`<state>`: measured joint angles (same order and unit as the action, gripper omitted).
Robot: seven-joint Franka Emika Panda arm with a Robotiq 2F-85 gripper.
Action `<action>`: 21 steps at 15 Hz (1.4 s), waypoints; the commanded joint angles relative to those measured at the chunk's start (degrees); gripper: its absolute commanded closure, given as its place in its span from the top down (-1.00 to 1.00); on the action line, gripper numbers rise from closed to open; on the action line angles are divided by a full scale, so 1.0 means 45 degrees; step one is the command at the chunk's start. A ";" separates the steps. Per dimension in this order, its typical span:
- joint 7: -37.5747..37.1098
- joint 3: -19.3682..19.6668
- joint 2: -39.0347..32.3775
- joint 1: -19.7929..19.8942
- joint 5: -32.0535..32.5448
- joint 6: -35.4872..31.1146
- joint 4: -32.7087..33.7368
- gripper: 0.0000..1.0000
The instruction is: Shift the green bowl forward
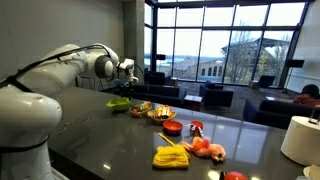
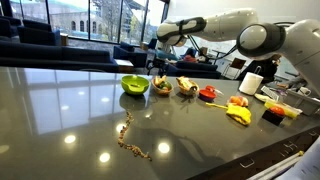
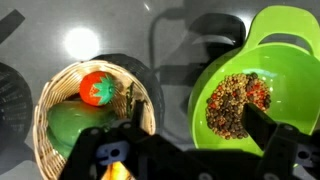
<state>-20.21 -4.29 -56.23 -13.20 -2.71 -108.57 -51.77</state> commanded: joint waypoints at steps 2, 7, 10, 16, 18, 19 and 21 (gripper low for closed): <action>-0.0289 0.0132 -0.1286 -0.0287 -0.0124 0.0612 0.1843 1.00; -0.0154 0.0011 -0.1959 -0.0126 -0.0043 0.0650 0.2534 1.00; -0.0124 0.0028 -0.2202 -0.0055 -0.0010 0.0647 0.2876 1.00; -0.0128 -0.0023 -0.2319 -0.0185 -0.0008 0.0328 0.2568 1.00; -0.0128 -0.0022 -0.2305 -0.0149 -0.0008 0.0328 0.2574 1.00; -0.0127 -0.0021 -0.2305 -0.0133 -0.0008 0.0328 0.2573 1.00; -0.0127 -0.0020 -0.2306 -0.0145 -0.0008 0.0328 0.2571 1.00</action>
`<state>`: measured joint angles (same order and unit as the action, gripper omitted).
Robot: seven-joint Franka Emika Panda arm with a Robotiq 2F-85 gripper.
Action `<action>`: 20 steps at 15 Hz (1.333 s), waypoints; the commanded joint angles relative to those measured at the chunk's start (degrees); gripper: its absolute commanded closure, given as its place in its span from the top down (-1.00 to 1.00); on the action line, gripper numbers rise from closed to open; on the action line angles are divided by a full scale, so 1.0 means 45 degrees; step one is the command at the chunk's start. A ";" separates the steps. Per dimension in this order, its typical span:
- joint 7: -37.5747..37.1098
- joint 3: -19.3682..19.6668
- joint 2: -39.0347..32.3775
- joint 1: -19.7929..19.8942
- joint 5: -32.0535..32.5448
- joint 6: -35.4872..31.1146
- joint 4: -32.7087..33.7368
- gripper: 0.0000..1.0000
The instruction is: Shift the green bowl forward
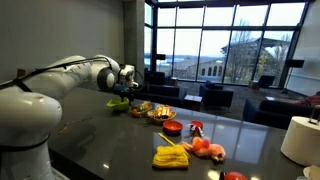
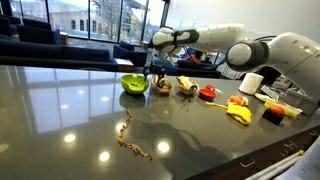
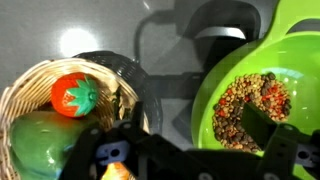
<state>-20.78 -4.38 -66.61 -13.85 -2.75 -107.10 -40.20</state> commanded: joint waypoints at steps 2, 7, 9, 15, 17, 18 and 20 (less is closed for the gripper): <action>0.0000 0.0000 0.0013 -0.0003 0.0000 0.0000 0.0009 1.00; -0.0032 -0.0001 -0.0061 -0.0021 -0.0005 0.0068 0.0082 1.00; -0.0044 -0.0009 -0.0112 -0.0035 -0.0014 0.0126 0.0118 1.00; -0.0187 0.0037 -0.0165 -0.0157 0.0027 0.0106 0.0205 1.00; -0.0215 0.0058 -0.0193 -0.0216 0.0056 0.0120 0.0253 1.00; -0.0205 0.0047 -0.0201 -0.0233 0.0045 0.0128 0.0267 1.00; -0.0200 0.0041 -0.0230 -0.0275 0.0037 0.0140 0.0278 0.71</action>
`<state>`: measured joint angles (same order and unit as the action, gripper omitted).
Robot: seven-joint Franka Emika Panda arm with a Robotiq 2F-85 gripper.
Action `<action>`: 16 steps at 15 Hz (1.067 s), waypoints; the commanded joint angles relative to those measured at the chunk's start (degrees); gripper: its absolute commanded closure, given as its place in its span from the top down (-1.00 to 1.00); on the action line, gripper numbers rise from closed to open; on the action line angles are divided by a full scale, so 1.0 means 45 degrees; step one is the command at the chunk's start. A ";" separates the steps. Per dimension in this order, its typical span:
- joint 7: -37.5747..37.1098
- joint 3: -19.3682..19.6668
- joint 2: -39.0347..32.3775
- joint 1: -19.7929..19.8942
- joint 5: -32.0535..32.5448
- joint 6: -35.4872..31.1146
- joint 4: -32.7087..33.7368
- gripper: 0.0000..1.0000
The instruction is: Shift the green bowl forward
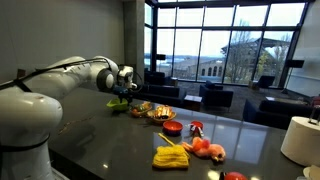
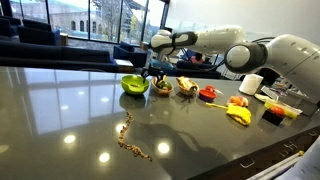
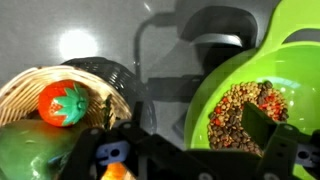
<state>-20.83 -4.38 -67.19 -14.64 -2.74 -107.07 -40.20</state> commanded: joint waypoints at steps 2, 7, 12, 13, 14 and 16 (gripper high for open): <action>-0.0153 0.0033 -0.0134 -0.0142 0.0035 0.0145 0.0280 0.36; -0.0203 0.0029 -0.0182 -0.0241 0.0016 0.0209 0.0284 -0.40; -0.0440 -0.0033 -0.0103 -0.0327 -0.0096 0.0268 0.0142 -1.00; -0.0526 -0.0056 -0.0065 -0.0333 -0.0119 0.0266 0.0078 -0.96; -0.0579 -0.0081 -0.0037 -0.0336 -0.0141 0.0255 0.0005 -0.94; -0.0878 -0.0063 0.0042 -0.0336 -0.0150 0.0211 -0.0116 -0.97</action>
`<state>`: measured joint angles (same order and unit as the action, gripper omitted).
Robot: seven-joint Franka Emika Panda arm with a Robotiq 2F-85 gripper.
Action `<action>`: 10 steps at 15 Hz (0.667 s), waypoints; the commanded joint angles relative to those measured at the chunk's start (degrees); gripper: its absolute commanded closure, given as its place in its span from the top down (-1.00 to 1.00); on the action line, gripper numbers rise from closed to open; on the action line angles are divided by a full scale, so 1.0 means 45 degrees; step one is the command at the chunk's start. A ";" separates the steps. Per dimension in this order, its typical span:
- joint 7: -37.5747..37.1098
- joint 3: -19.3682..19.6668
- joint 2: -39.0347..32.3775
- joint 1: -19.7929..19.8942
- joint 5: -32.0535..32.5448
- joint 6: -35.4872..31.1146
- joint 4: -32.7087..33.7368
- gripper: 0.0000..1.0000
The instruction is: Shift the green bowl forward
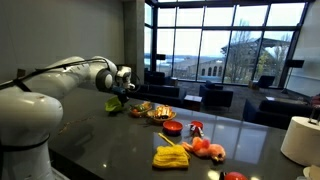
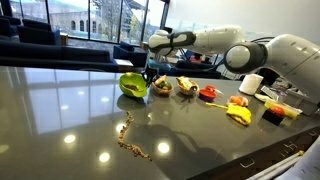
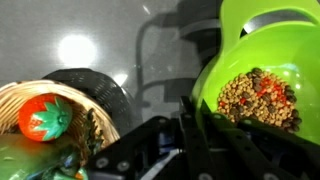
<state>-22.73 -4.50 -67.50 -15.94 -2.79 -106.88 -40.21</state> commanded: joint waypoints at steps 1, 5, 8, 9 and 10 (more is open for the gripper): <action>-0.0662 -0.0036 0.0160 -0.0044 -0.0160 0.0092 -0.0199 -0.99; -0.1314 -0.0163 0.0332 0.0021 -0.0338 0.0120 -0.0387 -0.97; -0.1849 -0.0105 0.0409 -0.0058 -0.0317 0.0500 -0.0305 -0.97; -0.1930 -0.0134 0.0436 -0.0076 -0.0321 0.0640 -0.0282 -0.97; -0.2042 -0.0133 0.0451 -0.0113 -0.0286 0.0777 -0.0234 -0.97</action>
<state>-29.62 -4.67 -67.32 -16.00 -3.26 -105.77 -40.45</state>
